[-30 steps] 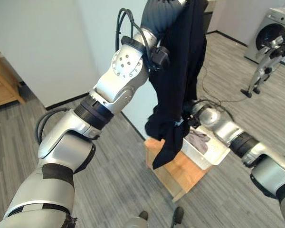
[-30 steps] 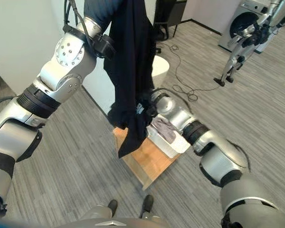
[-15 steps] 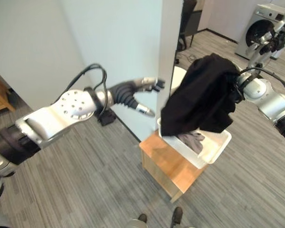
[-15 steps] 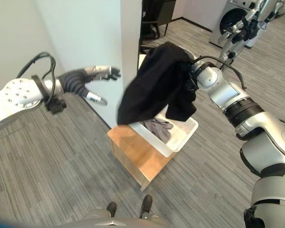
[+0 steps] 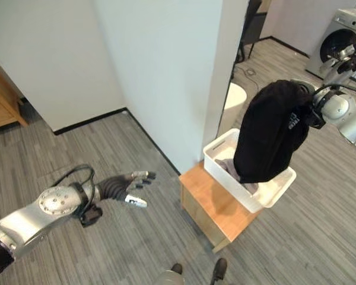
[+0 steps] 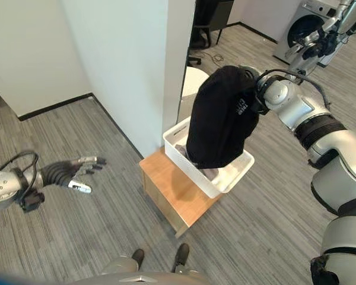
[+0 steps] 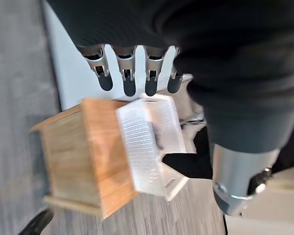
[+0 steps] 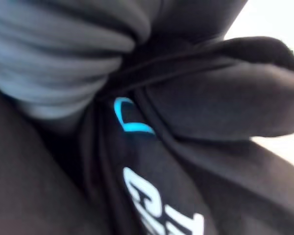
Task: Pick up bed clothes into laundry basket.
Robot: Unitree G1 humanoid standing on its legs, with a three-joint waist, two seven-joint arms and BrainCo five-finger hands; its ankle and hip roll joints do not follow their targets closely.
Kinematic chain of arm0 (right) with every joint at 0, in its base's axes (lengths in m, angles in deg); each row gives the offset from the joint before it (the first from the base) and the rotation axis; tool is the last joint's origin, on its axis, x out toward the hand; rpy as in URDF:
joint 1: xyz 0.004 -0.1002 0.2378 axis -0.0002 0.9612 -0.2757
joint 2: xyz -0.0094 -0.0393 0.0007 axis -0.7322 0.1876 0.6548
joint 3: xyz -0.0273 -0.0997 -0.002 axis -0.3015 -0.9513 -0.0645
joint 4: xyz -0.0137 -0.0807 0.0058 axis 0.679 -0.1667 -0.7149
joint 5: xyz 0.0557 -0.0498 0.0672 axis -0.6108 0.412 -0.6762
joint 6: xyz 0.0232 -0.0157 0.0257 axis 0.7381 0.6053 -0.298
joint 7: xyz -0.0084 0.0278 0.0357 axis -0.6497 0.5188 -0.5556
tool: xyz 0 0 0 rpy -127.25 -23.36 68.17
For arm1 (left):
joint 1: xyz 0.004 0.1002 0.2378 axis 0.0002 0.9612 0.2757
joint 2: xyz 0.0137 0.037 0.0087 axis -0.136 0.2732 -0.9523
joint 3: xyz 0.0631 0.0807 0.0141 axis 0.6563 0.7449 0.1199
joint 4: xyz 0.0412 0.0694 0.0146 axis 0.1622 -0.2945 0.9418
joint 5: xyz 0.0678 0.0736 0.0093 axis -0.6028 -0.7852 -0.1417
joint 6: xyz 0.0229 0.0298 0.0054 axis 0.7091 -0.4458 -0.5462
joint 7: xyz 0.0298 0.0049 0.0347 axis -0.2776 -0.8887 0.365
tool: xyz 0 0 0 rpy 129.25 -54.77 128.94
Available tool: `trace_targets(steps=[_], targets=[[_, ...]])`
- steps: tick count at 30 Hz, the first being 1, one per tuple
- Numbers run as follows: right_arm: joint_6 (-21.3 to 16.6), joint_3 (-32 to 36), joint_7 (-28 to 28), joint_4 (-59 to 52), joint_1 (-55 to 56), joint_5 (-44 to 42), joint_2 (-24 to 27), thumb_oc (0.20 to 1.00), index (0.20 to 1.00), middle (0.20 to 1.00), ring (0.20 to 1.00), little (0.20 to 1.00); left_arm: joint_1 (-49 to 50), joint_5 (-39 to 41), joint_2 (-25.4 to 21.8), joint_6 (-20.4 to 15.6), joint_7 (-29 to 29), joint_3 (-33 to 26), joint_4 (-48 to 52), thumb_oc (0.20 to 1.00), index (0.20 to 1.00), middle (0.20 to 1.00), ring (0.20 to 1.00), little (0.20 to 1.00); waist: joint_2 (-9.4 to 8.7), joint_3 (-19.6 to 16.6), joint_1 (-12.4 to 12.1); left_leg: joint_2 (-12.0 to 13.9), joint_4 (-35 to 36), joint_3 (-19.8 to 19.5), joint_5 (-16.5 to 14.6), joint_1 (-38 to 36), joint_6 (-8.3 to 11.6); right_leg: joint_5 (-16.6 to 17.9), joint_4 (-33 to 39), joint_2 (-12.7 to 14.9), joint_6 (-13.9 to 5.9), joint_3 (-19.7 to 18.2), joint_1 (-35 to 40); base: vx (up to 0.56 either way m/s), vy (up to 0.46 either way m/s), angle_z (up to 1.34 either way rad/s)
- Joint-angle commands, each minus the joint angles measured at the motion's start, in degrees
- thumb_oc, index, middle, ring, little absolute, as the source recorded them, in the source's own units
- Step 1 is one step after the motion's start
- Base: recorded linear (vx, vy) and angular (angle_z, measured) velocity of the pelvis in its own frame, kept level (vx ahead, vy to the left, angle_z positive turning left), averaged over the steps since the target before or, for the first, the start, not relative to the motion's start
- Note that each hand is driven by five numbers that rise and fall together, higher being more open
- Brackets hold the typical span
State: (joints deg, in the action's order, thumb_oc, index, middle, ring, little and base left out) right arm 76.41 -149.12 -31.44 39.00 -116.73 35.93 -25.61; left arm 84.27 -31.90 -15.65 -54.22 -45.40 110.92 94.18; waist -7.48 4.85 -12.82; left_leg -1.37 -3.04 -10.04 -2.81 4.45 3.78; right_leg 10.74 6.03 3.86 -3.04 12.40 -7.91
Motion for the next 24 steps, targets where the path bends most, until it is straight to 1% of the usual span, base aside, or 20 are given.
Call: trace_targets(steps=[1, 2, 4, 7, 9, 11, 16, 17, 20, 21, 22, 24], targets=[[-0.75, -4.84, 0.07, 5.58, -14.11, 0.42, 4.61, 0.200, 0.200, 0.200, 0.200, 0.200, 4.03, 0.94, 1.30, -1.92, 0.80, -4.78, 0.36, 1.000, 1.000, 1.000, 1.000, 1.000, 0.78, 1.45, -1.91, 0.90, 8.04, 1.97, 4.77, -1.21, -0.74, -7.27, -1.03, 1.19, -5.35, 3.53, 6.84, -0.01, -0.013, 0.04], [-0.81, -5.11, -0.10, 6.90, -14.67, 0.33, 4.43, 0.200, 0.200, 0.200, 0.200, 0.200, 5.25, 0.90, 2.18, -1.95, 0.89, -5.24, 0.08, 1.000, 1.000, 1.000, 1.000, 1.000, 0.83, 1.58, -1.86, 0.86, 8.04, 1.91, 4.85, -1.03, -0.74, -7.21, -1.03, 1.22, -5.35, 3.58, 6.67, -0.03, -0.019, 0.06], [-0.55, -4.82, -0.71, 10.27, -15.05, 0.51, 4.30, 0.200, 0.200, 0.200, 0.200, 0.200, 8.25, 1.29, 4.60, -2.16, 0.26, -6.02, -0.60, 1.000, 1.000, 1.000, 1.000, 1.000, 0.95, 2.77, -2.82, 0.83, 8.04, 1.65, 5.32, -0.06, -0.77, -6.99, -1.03, 1.23, -5.25, 3.70, 5.69, -0.05, -0.027, 0.04], [-0.15, -4.66, -0.93, 12.31, -15.34, 0.69, 4.44, 0.200, 0.200, 0.200, 0.200, 0.200, 10.99, 1.31, 5.78, -2.20, -0.07, -7.70, -1.31, 1.000, 1.000, 1.000, 1.000, 1.000, 1.09, 3.56, -3.23, 0.83, 8.04, 1.49, 5.70, 0.77, -0.80, -6.76, -1.03, 1.26, -5.18, 3.89, 4.96, -0.03, -0.017, 0.00], [0.58, -4.45, -1.78, 16.46, -15.78, 2.58, 4.67, 0.200, 0.200, 0.200, 0.200, 0.200, 14.53, 1.89, 7.84, -2.19, -1.06, -10.12, -1.75, 1.000, 1.000, 1.000, 1.000, 1.000, 1.49, 4.97, -4.07, 0.74, 8.04, 1.30, 6.14, 1.78, -0.91, -6.48, -1.03, 1.22, -5.10, 4.11, 4.13, -0.04, -0.022, 0.02], [0.74, -3.70, -2.42, 17.69, -15.72, 2.67, 4.72, 0.200, 0.200, 0.200, 0.200, 0.200, 16.02, 1.97, 8.69, -2.21, -1.40, -11.22, -1.86, 1.000, 1.000, 1.000, 1.000, 1.000, 1.59, 5.49, -4.14, 0.69, 8.04, 1.16, 6.30, 2.20, -0.95, -6.40, -1.03, 1.23, -5.09, 4.16, 3.75, -0.02, -0.008, 0.01], [1.62, -1.66, -3.61, 20.50, -15.76, 3.85, 5.35, 0.200, 0.200, 0.200, 0.200, 0.200, 18.04, 2.20, 11.45, -2.21, -2.59, -13.51, -2.22, 1.000, 1.000, 1.000, 1.000, 1.000, 2.46, 7.60, -4.85, 0.53, 8.04, 0.79, 7.09, 4.29, -1.20, -6.09, -1.03, 1.44, -4.96, 4.36, 1.87, -0.06, -0.010, 0.07], [1.92, -0.73, -3.98, 20.92, -15.72, 3.94, 5.61, 0.200, 0.200, 0.200, 0.200, 0.200, 18.09, 2.19, 12.27, -2.28, -3.36, -14.21, -1.58, 1.000, 1.000, 1.000, 1.000, 1.000, 2.88, 8.96, -5.00, 0.51, 8.04, 0.89, 7.47, 5.37, -1.30, -5.87, -1.03, 1.51, -4.78, 4.56, 0.92, -0.09, -0.010, 0.07], [2.19, -0.27, -4.26, 21.20, -15.31, 4.41, 5.63, 0.200, 0.200, 0.200, 0.200, 0.200, 18.54, 2.15, 12.90, -2.51, -3.81, -15.05, -1.02, 1.000, 1.000, 1.000, 1.000, 1.000, 3.17, 10.26, -5.09, 0.61, 8.04, 0.81, 7.89, 6.34, -1.39, -5.57, -1.03, 1.56, -4.66, 4.64, -0.09, -0.06, -0.012, 0.00], [2.42, 0.54, -4.53, 21.55, -14.62, 4.68, 5.55, 0.200, 0.200, 0.200, 0.200, 0.200, 18.69, 2.10, 13.56, -2.77, -4.32, -15.59, -0.50, 1.000, 1.000, 1.000, 1.000, 1.000, 3.74, 11.96, -5.14, 0.80, 8.04, 1.00, 8.10, 7.25, -1.28, -5.47, -1.03, 1.55, -4.47, 4.84, -1.02, -0.08, -0.008, 0.02], [2.42, 0.56, -4.53, 21.54, -14.64, 4.68, 5.57, 0.200, 0.200, 0.200, 0.200, 0.200, 18.67, 2.11, 13.55, -2.76, -4.32, -15.61, -0.49, 1.000, 1.000, 1.000, 1.000, 1.000, 3.67, 11.90, -5.06, 0.69, 8.04, 0.96, 8.35, 7.48, -1.32, -5.31, -1.03, 1.65, -4.50, 4.89, -1.21, -0.10, -0.007, 0.02], [2.52, 2.15, -4.92, 21.32, -13.95, 4.27, 5.08, 0.200, 0.200, 0.200, 0.200, 0.200, 17.94, 1.75, 14.49, -3.14, -5.17, -15.71, 0.27, 1.000, 1.000, 1.000, 1.000, 1.000, 4.09, 13.81, -5.05, 0.72, 7.94, 1.30, 9.14, 9.44, -1.14, -4.86, -1.03, 1.67, -4.35, 4.97, -2.89, -0.06, -0.002, 0.01]])
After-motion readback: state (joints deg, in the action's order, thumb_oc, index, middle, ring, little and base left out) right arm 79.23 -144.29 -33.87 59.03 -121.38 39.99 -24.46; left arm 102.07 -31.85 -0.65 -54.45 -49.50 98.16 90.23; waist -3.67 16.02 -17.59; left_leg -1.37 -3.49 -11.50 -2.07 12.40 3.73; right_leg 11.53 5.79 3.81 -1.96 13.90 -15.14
